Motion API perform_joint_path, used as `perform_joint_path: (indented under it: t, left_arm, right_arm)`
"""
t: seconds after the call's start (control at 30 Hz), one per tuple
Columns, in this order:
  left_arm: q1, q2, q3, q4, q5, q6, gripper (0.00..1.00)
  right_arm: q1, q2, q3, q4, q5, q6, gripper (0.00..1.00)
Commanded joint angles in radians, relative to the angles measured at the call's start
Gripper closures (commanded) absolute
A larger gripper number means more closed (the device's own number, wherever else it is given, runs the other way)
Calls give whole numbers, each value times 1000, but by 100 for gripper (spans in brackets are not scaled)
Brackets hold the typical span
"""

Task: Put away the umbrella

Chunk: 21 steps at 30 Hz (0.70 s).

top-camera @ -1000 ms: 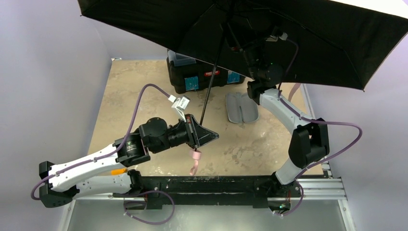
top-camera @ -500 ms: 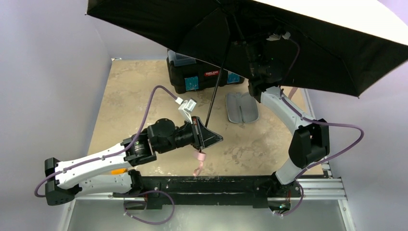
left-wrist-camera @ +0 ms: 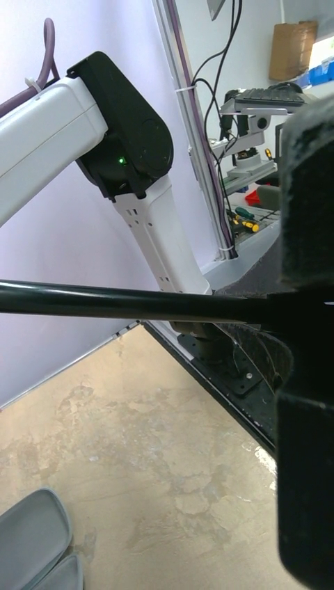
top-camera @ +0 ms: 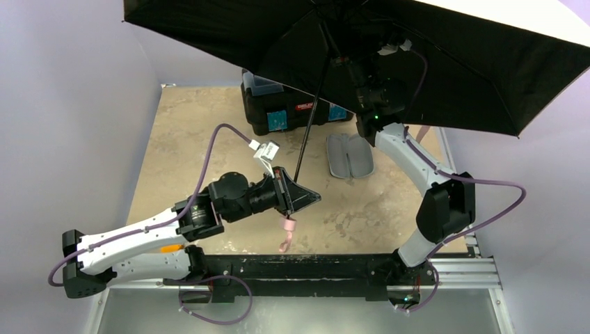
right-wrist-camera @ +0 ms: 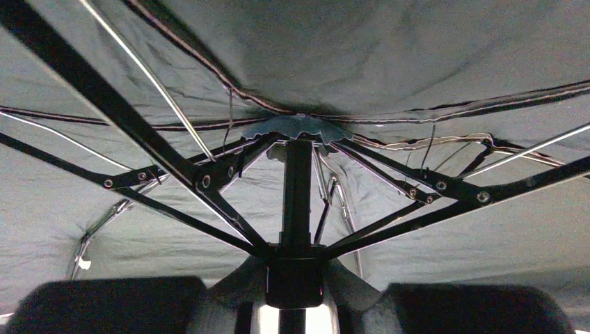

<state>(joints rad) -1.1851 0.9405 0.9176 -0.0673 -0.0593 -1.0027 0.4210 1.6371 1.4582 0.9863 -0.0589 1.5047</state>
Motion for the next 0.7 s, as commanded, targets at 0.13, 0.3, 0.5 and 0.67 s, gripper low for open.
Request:
perform_joint_path:
  t: [0.13, 0.3, 0.5, 0.67]
  left_arm:
    - [-4, -117, -2, -169, -89, -21, 100]
    - [-3, -110, 175, -461, -208, 125, 61]
    - [-4, -48, 218, -433, -173, 155, 61]
    - [-9, -37, 171, -353, -120, 117, 65]
  right_arm:
    - [-35, -47, 110, -107, -56, -201, 100]
    - [56, -161, 118, -373, -31, -423, 100]
    - [134, -200, 151, -491, 28, -457, 100]
    - [233, -200, 222, -584, 99, -491, 100]
